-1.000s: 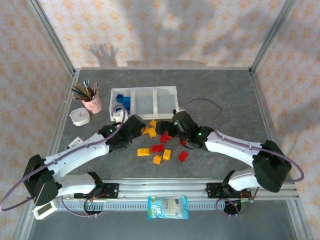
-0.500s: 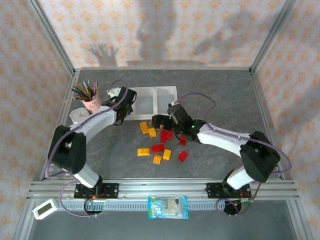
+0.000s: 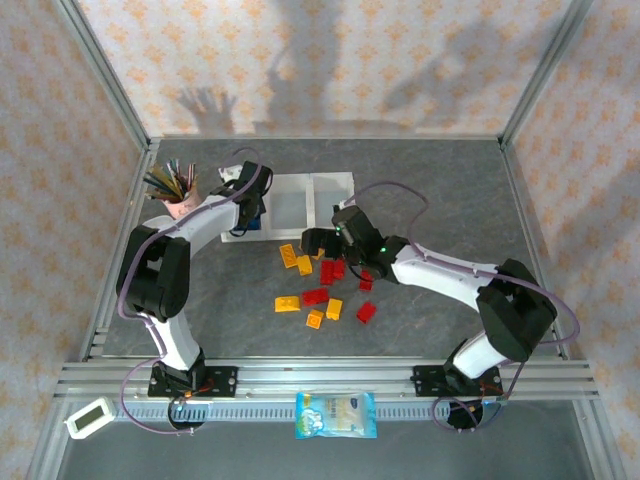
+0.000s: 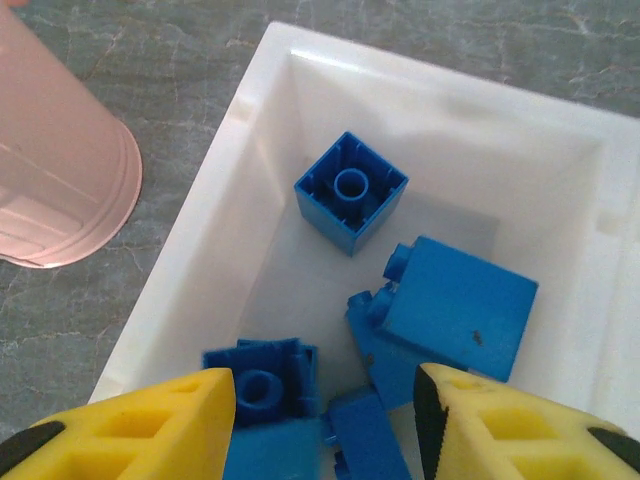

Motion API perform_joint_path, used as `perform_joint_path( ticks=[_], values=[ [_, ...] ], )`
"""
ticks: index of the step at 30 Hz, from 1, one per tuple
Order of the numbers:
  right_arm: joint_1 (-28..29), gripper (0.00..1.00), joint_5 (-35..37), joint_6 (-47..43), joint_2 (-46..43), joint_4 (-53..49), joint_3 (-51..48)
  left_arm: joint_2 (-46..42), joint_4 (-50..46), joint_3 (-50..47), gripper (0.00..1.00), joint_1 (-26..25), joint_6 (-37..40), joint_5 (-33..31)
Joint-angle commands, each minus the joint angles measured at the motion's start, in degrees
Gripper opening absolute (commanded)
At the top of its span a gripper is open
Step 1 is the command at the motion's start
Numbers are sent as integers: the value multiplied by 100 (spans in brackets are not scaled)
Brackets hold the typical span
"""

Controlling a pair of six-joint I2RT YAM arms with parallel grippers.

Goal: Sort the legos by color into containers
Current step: Place the lego in the container, then pick up the lego from the center of the table.

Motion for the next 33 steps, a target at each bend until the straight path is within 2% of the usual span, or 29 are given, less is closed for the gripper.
perform_joint_path(
  ticks=[1, 7, 15, 22, 30, 33],
  values=[
    [-24, 100, 281, -238, 26, -383, 274, -218, -244, 150, 55, 45, 132, 133],
    [-24, 100, 610, -315, 25, -1014, 296, -963, -336, -284, 61, -26, 159, 652],
    [-17, 97, 593, -180, 74, -1492, 131, -2276, -282, -1408, 68, -713, -137, 1053],
    [21, 90, 561, 407, 117, -1418, -105, -3330, 227, -2396, 75, -1404, -663, 1700],
    [127, 75, 654, 1105, 449, -1269, -126, -3894, 751, -3121, 86, -2079, -1399, 1793],
    [154, 70, 793, 1284, 547, -1299, -143, -3990, 1031, -3397, 93, -2249, -1671, 1879]
  ],
)
